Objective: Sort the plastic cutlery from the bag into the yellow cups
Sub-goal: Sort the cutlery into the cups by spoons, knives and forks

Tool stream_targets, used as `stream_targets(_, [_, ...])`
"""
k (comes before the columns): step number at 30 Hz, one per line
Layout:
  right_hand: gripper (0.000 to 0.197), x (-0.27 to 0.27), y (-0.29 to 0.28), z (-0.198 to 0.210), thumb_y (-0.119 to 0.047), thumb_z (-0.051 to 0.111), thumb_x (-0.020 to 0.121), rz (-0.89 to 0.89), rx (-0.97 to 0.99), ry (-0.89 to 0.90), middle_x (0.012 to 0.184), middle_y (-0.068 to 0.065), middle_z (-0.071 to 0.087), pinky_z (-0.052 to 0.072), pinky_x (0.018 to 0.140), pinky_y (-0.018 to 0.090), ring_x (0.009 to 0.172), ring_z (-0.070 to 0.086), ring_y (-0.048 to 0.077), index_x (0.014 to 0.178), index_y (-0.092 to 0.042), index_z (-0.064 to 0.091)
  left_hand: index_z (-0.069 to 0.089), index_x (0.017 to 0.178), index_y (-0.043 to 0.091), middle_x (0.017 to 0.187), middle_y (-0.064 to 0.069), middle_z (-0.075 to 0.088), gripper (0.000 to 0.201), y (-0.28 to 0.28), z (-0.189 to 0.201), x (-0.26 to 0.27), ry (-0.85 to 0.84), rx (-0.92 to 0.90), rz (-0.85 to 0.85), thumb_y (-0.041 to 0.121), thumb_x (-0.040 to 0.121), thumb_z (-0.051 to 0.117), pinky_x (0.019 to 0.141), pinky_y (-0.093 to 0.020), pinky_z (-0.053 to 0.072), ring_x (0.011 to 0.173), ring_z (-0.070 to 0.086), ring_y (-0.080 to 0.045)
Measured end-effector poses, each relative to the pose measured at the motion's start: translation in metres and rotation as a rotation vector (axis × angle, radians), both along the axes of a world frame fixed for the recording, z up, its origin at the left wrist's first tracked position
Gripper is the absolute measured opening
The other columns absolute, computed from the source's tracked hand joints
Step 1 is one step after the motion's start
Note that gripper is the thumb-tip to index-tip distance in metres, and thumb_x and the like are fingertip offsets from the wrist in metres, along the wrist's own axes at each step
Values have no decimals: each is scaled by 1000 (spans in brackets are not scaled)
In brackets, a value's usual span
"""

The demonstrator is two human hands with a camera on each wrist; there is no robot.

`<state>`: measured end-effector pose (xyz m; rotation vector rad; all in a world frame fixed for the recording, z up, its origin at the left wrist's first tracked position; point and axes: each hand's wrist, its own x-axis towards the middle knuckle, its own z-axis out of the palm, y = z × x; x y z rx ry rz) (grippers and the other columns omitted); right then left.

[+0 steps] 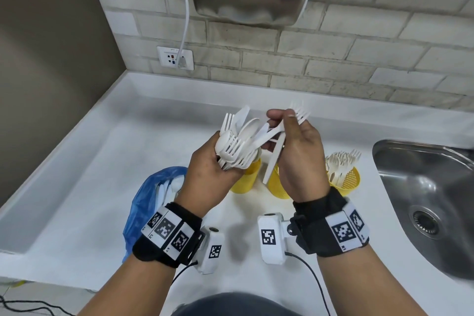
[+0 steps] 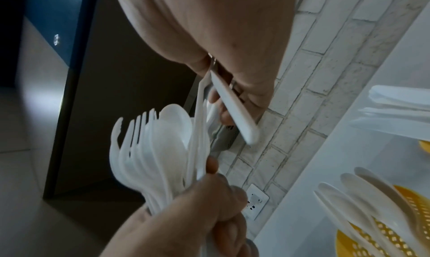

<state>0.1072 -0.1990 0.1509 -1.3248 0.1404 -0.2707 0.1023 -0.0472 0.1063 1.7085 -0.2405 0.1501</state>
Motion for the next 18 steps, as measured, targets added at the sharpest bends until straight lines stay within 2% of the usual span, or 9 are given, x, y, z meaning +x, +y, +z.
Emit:
stream_targets(2, [37, 1, -5, 6, -28, 38, 113, 7, 152, -26, 88, 12, 68, 59, 74, 36, 79, 69, 24, 96, -5, 61, 66, 100, 29, 88, 11, 73, 34, 1, 0, 0, -4, 8, 6, 6, 81, 80, 71, -20, 53, 77, 66, -6])
stream_targets(4, [37, 3, -11, 13, -34, 35, 113, 32, 280, -73, 86, 18, 70, 60, 80, 45, 80, 72, 35, 91, -10, 54, 65, 96, 30, 83, 15, 71, 32, 2, 0, 0, 4, 11, -7, 5, 81, 79, 68, -17, 50, 72, 64, -2])
stream_targets(6, [39, 5, -16, 19, -42, 34, 112, 8, 367, -128, 75, 17, 65, 61, 78, 50, 68, 68, 35, 89, -14, 50, 65, 95, 29, 80, 17, 70, 33, 2, -1, -1, 16, 5, -39, 2, 81, 77, 66, -14, 47, 70, 62, 1])
stream_targets(8, [41, 8, -22, 27, -48, 35, 110, -52, 402, -156, 62, 10, 48, 59, 64, 45, 51, 50, 25, 87, -17, 48, 66, 98, 27, 81, 16, 70, 34, 4, -2, 0, 47, 2, -76, -1, 81, 76, 68, -16, 48, 72, 63, 0])
stream_targets(10, [41, 12, -29, 36, -51, 35, 109, -73, 333, -145, 59, 1, 31, 39, 46, 25, 45, 27, 16, 84, -21, 46, 66, 94, 25, 76, 15, 68, 32, 7, -4, 1, 90, -3, -109, -4, 82, 73, 67, -20, 48, 69, 61, -2])
stream_targets(12, [34, 17, -36, 43, -45, 44, 108, 1, 216, -127, 62, -1, 24, 19, 43, 20, 47, 18, 12, 83, -23, 48, 68, 91, 19, 75, -3, 68, 23, 9, -4, 2, 126, -11, -138, -2, 82, 73, 65, -33, 50, 68, 60, -15])
stream_targets(14, [18, 20, -44, 46, -30, 56, 103, 106, 40, -110, 62, 0, 22, 16, 45, 20, 48, 16, 13, 87, -21, 57, 70, 90, 17, 84, -31, 63, 16, 12, -2, 3, 143, -13, -179, 4, 80, 72, 66, -51, 54, 68, 59, -38])
stream_targets(15, [11, 21, -46, 47, -23, 58, 101, 162, -59, -111, 62, -1, 24, 17, 46, 20, 48, 17, 13, 92, -18, 62, 71, 86, 17, 83, -34, 60, 13, 13, -1, 3, 160, -15, -201, 6, 79, 71, 67, -54, 54, 67, 58, -41])
stream_targets(18, [11, 20, -48, 49, -12, 62, 99, 294, -324, -161, 56, -4, 34, 23, 47, 22, 46, 23, 14, 101, -13, 72, 65, 85, 1, 78, -28, 57, 12, 14, 4, 2, 227, -17, -291, 7, 77, 71, 74, -44, 50, 75, 57, -27])
